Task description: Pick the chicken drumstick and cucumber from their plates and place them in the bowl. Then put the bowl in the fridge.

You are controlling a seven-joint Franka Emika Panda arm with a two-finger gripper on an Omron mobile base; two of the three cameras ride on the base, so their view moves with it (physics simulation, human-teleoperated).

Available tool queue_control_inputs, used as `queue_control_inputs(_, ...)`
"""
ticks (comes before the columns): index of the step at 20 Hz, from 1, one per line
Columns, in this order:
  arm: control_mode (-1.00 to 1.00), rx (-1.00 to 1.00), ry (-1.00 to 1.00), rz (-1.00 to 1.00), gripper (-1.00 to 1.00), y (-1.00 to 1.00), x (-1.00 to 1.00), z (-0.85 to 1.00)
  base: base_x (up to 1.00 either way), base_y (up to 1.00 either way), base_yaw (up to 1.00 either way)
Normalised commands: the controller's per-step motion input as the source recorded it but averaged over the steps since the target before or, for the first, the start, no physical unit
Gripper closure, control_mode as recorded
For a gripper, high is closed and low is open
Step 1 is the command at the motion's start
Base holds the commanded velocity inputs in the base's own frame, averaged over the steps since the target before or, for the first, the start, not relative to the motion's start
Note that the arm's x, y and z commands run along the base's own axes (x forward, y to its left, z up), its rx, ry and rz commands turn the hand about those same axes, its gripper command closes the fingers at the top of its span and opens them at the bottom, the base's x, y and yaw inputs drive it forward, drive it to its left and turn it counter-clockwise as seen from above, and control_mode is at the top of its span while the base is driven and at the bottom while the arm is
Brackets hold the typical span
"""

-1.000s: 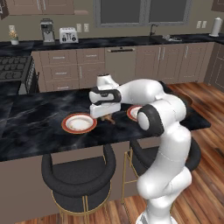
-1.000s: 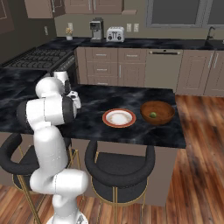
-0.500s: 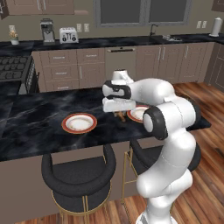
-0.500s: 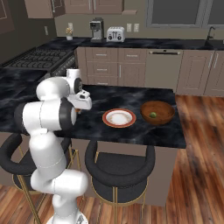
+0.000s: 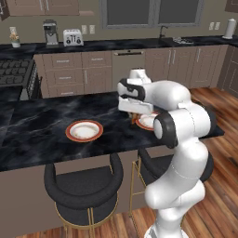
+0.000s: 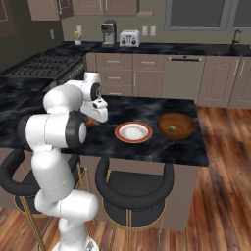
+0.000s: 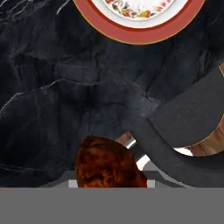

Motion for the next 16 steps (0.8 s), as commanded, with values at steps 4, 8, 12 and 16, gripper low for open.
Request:
queue_control_inputs(4, -1.0, -0.17, -0.01, -0.4, 1.0, -0.43, 0.1, 0.15, 0.0, 0.0, 0.0)
queue_control_inputs(8, -1.0, -0.23, -0.05, -0.24, 1.0, -0.5, 0.14, 0.08, 0.0, 0.0, 0.0)
queue_control_inputs(12, -1.0, -0.15, -0.03, -0.28, 1.0, -0.52, 0.11, 0.04, 0.0, 0.0, 0.0)
queue_control_inputs(16, -1.0, -0.02, 0.0, -0.23, 1.0, -0.59, 0.18, 0.03, 0.0, 0.0, 0.0)
